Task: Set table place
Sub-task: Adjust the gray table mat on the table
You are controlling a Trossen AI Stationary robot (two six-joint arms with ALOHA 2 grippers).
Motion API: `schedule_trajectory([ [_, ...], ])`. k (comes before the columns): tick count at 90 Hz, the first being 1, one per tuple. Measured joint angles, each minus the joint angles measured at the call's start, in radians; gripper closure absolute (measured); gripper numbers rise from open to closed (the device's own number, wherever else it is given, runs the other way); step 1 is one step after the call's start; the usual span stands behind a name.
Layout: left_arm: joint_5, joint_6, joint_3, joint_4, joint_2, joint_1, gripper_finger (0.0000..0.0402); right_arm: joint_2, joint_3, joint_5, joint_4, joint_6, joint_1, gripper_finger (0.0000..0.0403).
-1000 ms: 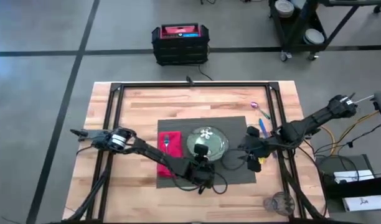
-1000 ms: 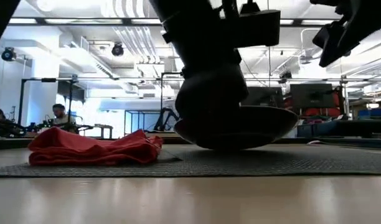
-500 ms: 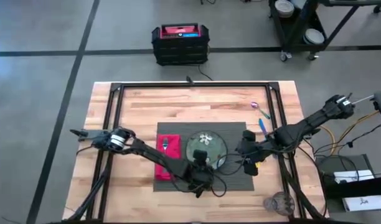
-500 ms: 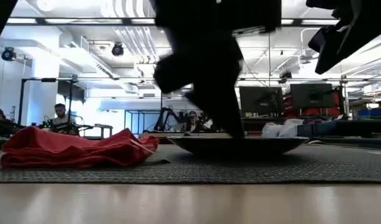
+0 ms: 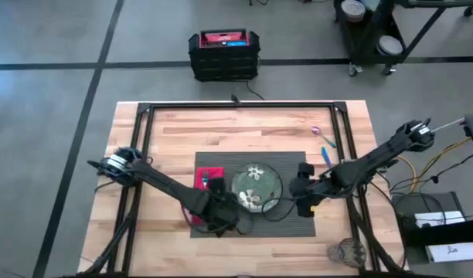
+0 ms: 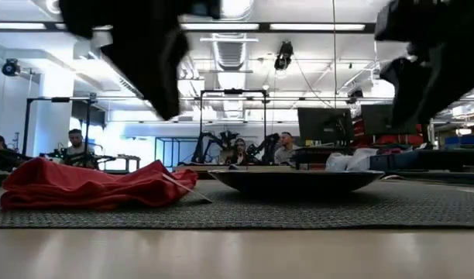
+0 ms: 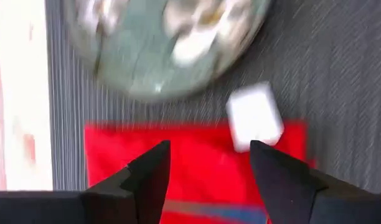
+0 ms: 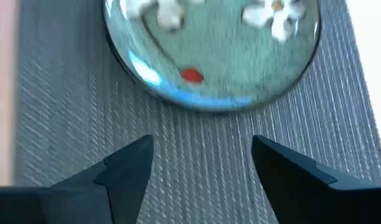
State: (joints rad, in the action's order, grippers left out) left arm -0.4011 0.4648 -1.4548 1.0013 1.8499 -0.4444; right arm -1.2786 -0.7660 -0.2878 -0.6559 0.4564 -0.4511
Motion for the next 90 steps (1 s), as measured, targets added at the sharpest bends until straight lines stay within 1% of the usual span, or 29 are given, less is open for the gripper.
schedule_trajectory([
  [8, 0.006, 0.042, 0.166, -0.085, -0.098, 0.000, 0.0227, -0.058, 0.005, 0.015, -0.002, -0.020, 0.005, 0.0156],
  [18, 0.038, 0.037, 0.343, -0.297, -0.196, 0.016, 0.0247, -0.131, 0.010, 0.043, -0.001, -0.031, 0.020, 0.0167],
  [25, 0.079, 0.020, 0.436, -0.406, -0.231, 0.031, 0.0262, -0.181, 0.014, 0.072, 0.005, -0.032, 0.028, 0.0173],
  [32, 0.107, 0.014, 0.502, -0.472, -0.235, 0.039, 0.0276, -0.224, 0.014, 0.087, 0.042, -0.019, 0.037, 0.0178],
  [43, 0.144, -0.003, 0.565, -0.526, -0.231, 0.042, 0.0292, -0.276, 0.013, 0.113, 0.131, 0.002, 0.040, 0.0183],
  [52, 0.159, 0.007, 0.607, -0.508, -0.231, 0.041, 0.0302, -0.312, 0.004, 0.125, 0.230, 0.024, 0.040, 0.0182],
  [65, 0.159, 0.042, 0.659, -0.483, -0.275, 0.038, 0.0315, -0.349, -0.007, 0.126, 0.326, 0.030, 0.048, 0.0173],
  [80, 0.173, 0.068, 0.704, -0.482, -0.341, 0.035, 0.0323, -0.363, -0.034, 0.136, 0.333, 0.002, 0.089, 0.0165],
  [90, 0.184, 0.087, 0.729, -0.484, -0.378, 0.024, 0.0324, -0.363, -0.046, 0.132, 0.329, -0.037, 0.133, 0.0167],
])
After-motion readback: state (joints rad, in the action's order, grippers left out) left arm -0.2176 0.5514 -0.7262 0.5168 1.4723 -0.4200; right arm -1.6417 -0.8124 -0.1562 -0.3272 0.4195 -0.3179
